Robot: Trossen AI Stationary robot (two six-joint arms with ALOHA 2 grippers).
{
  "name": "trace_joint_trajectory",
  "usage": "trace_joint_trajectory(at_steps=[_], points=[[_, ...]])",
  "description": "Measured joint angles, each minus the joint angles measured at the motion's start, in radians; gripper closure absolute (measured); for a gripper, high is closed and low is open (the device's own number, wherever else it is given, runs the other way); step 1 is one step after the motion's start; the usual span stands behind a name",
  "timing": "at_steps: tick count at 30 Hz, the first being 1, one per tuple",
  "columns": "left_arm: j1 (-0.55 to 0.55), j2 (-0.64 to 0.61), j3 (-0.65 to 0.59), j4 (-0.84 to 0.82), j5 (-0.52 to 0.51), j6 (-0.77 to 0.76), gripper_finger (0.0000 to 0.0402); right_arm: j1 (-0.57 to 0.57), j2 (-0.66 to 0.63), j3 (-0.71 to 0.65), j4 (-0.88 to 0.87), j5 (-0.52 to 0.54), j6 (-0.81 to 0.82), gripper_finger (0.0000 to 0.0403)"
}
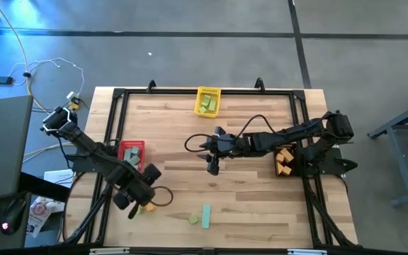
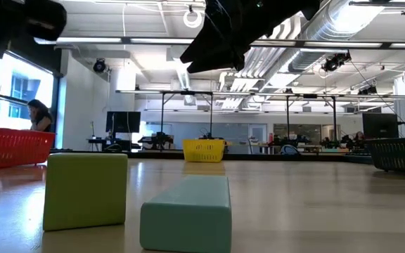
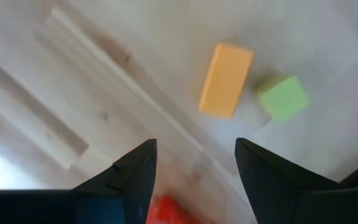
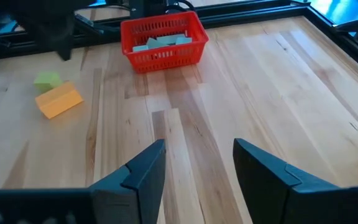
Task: Sort & place blocks by color
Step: Put the orange block into the black bin
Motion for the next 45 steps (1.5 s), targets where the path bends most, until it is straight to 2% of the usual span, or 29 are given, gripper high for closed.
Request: trace_joint_trajectory(at_steps=[11, 20, 31, 45], points=[[-0.1, 0.0, -0.001, 0.124, 0.0, 0.011, 0.02, 0.0, 0.0, 0.0, 0.0, 0.0, 0.0, 0.0229], [-0.11, 0.023, -0.008, 0.183, -0.011, 0.046, 0.02, 0.0, 0.0, 0.0, -0.001, 0.0, 0.015, 0.0229], [-0.11, 0.162, -0.028, 0.211, -0.008, 0.046, 0.02, 0.0, 0.0, 0.0, -0.022, -0.001, 0.029, 0.0229], [-0.11, 0.269, -0.028, 0.214, -0.013, 0.046, 0.02, 0.0, 0.0, 0.0, -0.026, -0.001, 0.029, 0.0229]])
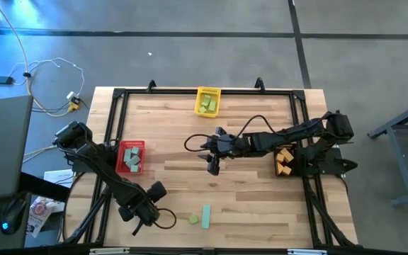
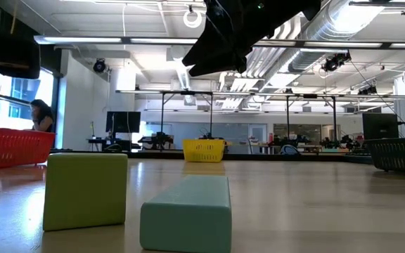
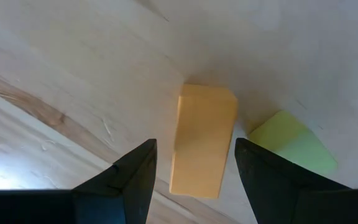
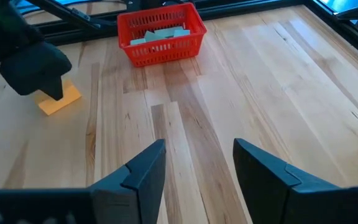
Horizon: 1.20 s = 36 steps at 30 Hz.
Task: Sort & place blocks by color
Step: Put the orange block into the black bin
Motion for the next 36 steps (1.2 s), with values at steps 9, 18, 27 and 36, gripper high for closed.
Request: trace_joint_trajectory(at_steps=[9, 18, 27, 36], points=[[0.006, 0.055, 0.0, 0.0, -0.023, 0.0, 0.0201, 0.0, 0.0, 0.0, 0.0, 0.0, 0.0, 0.0229], [0.038, 0.058, 0.001, 0.0, -0.023, -0.03, 0.0273, 0.0, 0.0, 0.0, 0.0, -0.012, 0.037, 0.0229], [0.088, 0.057, 0.002, 0.011, 0.002, -0.145, 0.03, 0.065, 0.0, 0.0, -0.003, -0.031, 0.076, 0.0229], [0.137, 0.052, 0.001, 0.012, -0.055, -0.215, 0.03, 0.17, 0.0, 0.0, 0.02, -0.031, 0.077, 0.0229]])
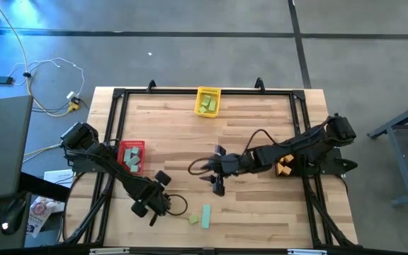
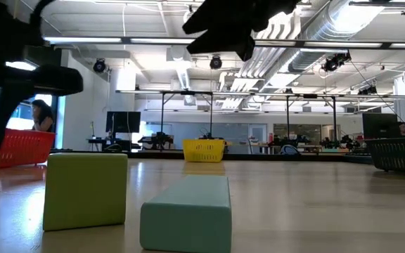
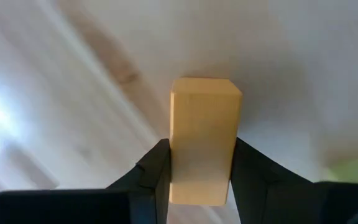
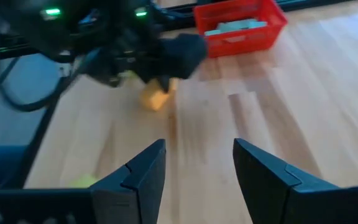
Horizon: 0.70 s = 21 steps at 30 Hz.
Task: Sort & place blocks by color
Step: Put the orange block into the black bin
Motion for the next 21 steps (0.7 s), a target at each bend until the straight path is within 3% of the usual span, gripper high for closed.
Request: trace_joint_trajectory(at_steps=[5, 12, 21], points=[[0.034, -0.03, -0.001, 0.002, -0.06, -0.024, 0.03, 0.047, 0.0, 0.0, 0.001, 0.005, -0.013, 0.0229], [0.079, -0.094, -0.001, 0.031, -0.158, -0.032, 0.03, 0.103, 0.0, 0.0, -0.001, 0.095, -0.091, 0.0229], [0.13, -0.158, -0.001, 0.164, -0.32, -0.029, 0.0299, 0.137, 0.0, 0.0, -0.001, 0.118, -0.159, 0.0229]])
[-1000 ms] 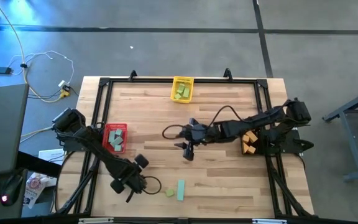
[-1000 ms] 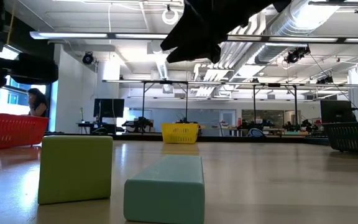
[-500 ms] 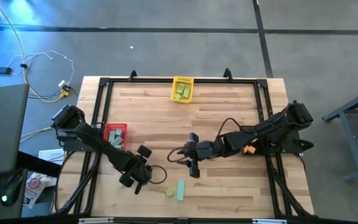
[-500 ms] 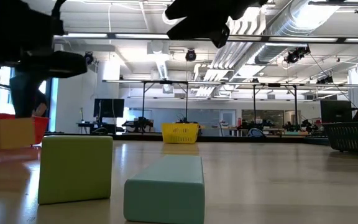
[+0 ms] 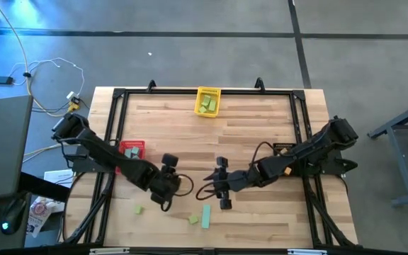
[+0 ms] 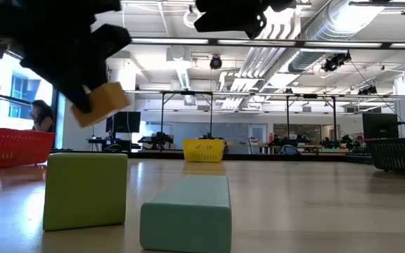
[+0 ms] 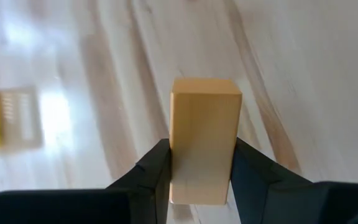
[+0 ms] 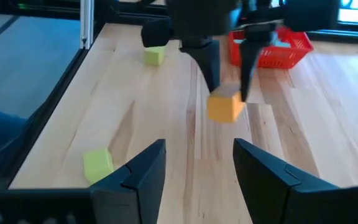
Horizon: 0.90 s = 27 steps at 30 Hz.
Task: Sort & place blocks by color
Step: Put the orange block into the black bin
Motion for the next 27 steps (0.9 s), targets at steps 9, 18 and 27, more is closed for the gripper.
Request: trace_joint_trajectory(at_steps=[9, 18, 27], points=[[0.019, -0.009, 0.0, 0.23, -0.066, 0.042, 0.0298, 0.003, 0.0, 0.0, 0.007, 0.07, -0.069, 0.0229], [0.02, -0.009, 0.0, 0.396, -0.174, 0.061, 0.0296, 0.003, 0.0, 0.0, 0.008, 0.106, -0.113, 0.0229], [0.024, -0.009, 0.0, 0.454, -0.179, 0.061, 0.0295, 0.002, 0.0, 0.0, 0.008, 0.184, -0.163, 0.0229]])
